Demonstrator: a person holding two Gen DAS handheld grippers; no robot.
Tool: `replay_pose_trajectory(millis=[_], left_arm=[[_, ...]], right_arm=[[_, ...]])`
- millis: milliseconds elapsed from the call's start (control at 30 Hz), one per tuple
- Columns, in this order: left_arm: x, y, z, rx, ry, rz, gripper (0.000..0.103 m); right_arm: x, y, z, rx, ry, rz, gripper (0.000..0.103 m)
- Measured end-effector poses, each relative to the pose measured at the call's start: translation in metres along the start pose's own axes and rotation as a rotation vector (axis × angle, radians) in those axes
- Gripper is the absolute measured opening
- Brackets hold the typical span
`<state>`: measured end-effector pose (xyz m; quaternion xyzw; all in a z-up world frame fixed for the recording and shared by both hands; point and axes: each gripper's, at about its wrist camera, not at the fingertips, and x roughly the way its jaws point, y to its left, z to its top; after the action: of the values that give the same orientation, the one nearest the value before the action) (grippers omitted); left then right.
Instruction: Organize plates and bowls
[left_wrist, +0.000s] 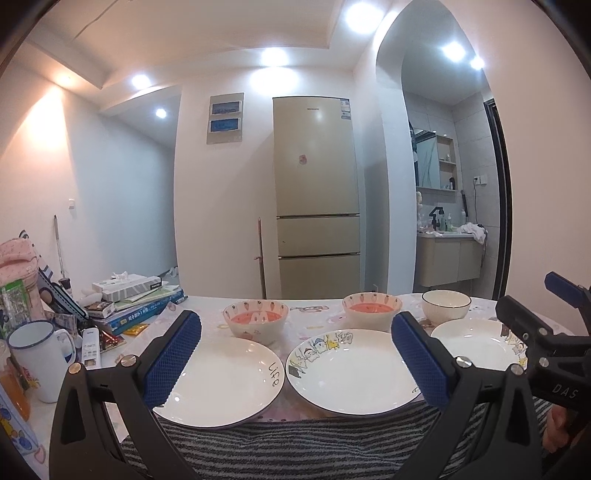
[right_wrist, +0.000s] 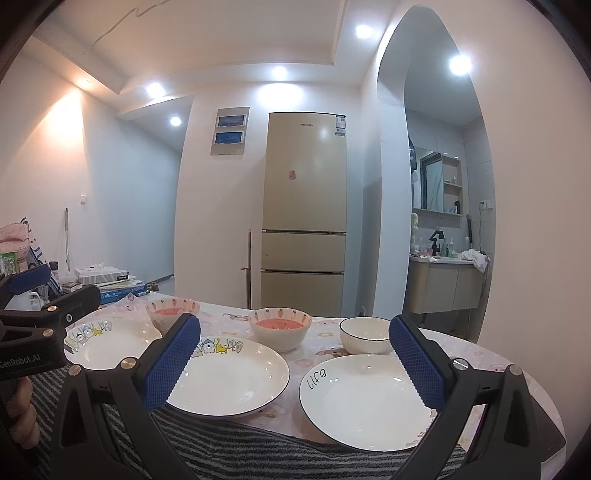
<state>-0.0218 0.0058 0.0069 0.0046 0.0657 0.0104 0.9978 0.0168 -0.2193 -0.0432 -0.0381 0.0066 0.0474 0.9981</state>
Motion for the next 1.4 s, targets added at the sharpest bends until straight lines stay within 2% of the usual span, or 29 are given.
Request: replay_pose_trajectory(millis=[600, 1400], left_arm=[[-0.0012, 0.0068, -0.0014, -0.028, -0.005, 0.0, 0.103], [-0.0001, -0.0002, -0.0018, 0.005, 0.0, 0.0, 0.103]], right_arm=[[-0.0007, 0.0049, 0.0016, -0.015, -0.012, 0.014, 0.103], [-0.002, 0.0034, 0.0005, -0.005, -0.011, 0.01, 0.103]])
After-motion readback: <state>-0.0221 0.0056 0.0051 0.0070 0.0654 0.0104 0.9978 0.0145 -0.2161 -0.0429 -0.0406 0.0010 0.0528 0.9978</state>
